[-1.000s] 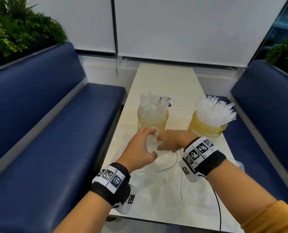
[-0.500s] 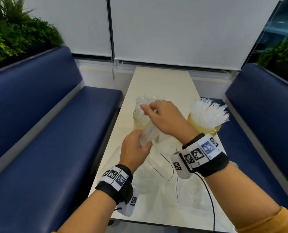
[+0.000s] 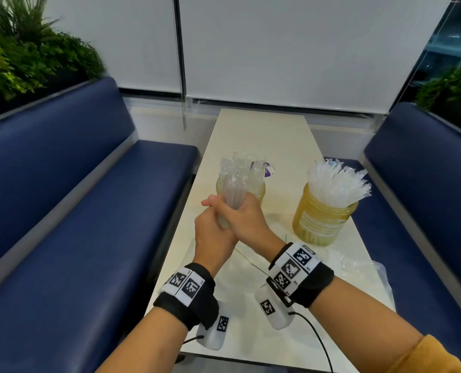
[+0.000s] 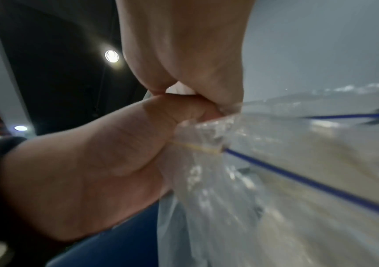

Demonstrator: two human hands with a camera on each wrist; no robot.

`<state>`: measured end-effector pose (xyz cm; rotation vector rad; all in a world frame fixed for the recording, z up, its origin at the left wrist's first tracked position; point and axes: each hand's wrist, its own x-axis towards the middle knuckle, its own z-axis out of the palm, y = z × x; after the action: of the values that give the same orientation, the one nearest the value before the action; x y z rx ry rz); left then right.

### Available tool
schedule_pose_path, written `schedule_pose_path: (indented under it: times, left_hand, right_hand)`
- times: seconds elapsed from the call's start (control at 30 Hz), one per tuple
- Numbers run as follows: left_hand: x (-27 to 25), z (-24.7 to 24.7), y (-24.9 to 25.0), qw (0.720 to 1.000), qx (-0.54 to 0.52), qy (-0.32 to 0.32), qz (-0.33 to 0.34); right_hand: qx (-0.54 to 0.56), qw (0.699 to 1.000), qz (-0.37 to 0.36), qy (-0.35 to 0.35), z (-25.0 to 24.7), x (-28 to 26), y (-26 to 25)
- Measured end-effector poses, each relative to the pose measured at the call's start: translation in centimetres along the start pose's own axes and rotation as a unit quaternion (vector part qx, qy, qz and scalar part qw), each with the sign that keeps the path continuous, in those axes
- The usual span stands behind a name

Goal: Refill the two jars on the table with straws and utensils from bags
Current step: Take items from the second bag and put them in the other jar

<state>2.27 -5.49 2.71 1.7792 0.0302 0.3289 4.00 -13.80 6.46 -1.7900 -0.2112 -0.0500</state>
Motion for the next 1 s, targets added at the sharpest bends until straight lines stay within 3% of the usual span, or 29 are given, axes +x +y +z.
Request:
schedule_pose_path:
  times: [0.1, 0.2, 0.33, 0.47, 0.83, 1.0]
  left_hand:
    - [-0.3, -0.3, -0.4, 0.999, -0.021, -0.013, -0.027]
    - [-0.3, -0.6, -1.0, 0.999, 0.038, -0.017, -0.010]
    - [-0.5, -1.2, -1.6, 0.999, 0.035, -0.039, -0.007]
    - [-0.6, -1.9, -2.1, 0.999, 0.024, -0.046, -0.014]
    - [-0.1, -2.8, -1.8, 0.999, 0.012, -0.042, -0.006]
    - [0.3, -3.0, -1.9, 0.999, -0.001, -0.046, -0.013]
  right_hand:
    - [0.024, 0.999, -0.037, -0.006, -0.8, 0.9, -3.0]
    - [0.055, 0.992, -0.113, -0.001, -2.7, 2.7, -7.6]
    - [0.144, 0.969, -0.188, 0.067, -6.3, 6.9, -13.0]
    - [0.127, 0.948, -0.245, 0.156, -7.7, 11.3, -13.4]
    - [0.048, 0.980, -0.131, 0.141, -4.4, 16.9, -3.2]
    - [0.084, 0.978, -0.120, 0.151, -4.5, 17.6, -4.2]
